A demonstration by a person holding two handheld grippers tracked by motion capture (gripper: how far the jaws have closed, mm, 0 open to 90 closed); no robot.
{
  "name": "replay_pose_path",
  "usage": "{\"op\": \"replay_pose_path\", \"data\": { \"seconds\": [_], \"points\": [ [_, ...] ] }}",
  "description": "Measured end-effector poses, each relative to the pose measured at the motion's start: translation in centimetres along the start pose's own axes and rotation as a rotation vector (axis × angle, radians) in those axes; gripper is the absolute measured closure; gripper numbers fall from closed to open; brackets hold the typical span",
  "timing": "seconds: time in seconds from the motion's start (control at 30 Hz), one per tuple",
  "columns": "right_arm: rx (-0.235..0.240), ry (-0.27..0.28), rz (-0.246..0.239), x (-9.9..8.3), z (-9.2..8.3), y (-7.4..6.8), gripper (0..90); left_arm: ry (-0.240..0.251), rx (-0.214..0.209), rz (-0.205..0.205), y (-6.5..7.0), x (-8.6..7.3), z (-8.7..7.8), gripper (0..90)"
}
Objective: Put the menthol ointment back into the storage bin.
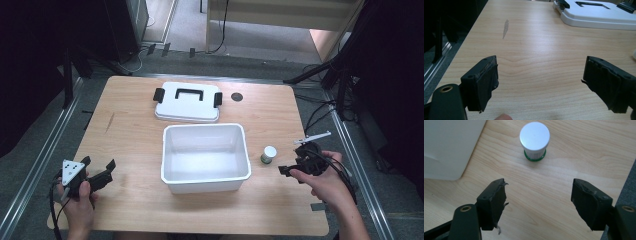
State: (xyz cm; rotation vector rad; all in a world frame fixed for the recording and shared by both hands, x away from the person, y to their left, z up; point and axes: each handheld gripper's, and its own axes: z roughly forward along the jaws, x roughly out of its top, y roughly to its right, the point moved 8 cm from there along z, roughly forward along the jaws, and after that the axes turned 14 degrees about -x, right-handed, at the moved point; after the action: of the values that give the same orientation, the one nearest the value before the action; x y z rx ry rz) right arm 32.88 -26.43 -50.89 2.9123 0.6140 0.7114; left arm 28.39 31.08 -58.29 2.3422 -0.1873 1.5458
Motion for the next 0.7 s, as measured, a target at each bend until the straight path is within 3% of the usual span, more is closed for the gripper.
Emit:
{"op": "replay_pose_path", "data": {
  "seconds": [0.23,0.33,0.37,0.47,0.7],
  "points": [
    [0.033,-0.100,-0.077,2.0,0.1,-1.0,28.8,-0.004,-0.005,-0.004,0.0,0.0,0.1,13.6],
    [0.021,-0.135,-0.096,2.3,0.3,-1.2,29.4,-0.009,-0.006,-0.001,0.0,0.0,0.1,13.6],
    [0.014,-0.166,-0.122,2.7,0.7,-1.4,30.5,-0.012,-0.004,0.004,0.1,0.0,0.1,13.6],
    [0.008,-0.201,-0.123,3.1,1.3,-1.5,31.9,-0.008,-0.006,0.003,0.1,0.0,0.1,13.6],
    [0.005,-0.217,-0.114,4.1,2.3,-1.5,34.2,-0.008,-0.007,0.003,0.1,0.0,0.1,13.6]
  ]
}}
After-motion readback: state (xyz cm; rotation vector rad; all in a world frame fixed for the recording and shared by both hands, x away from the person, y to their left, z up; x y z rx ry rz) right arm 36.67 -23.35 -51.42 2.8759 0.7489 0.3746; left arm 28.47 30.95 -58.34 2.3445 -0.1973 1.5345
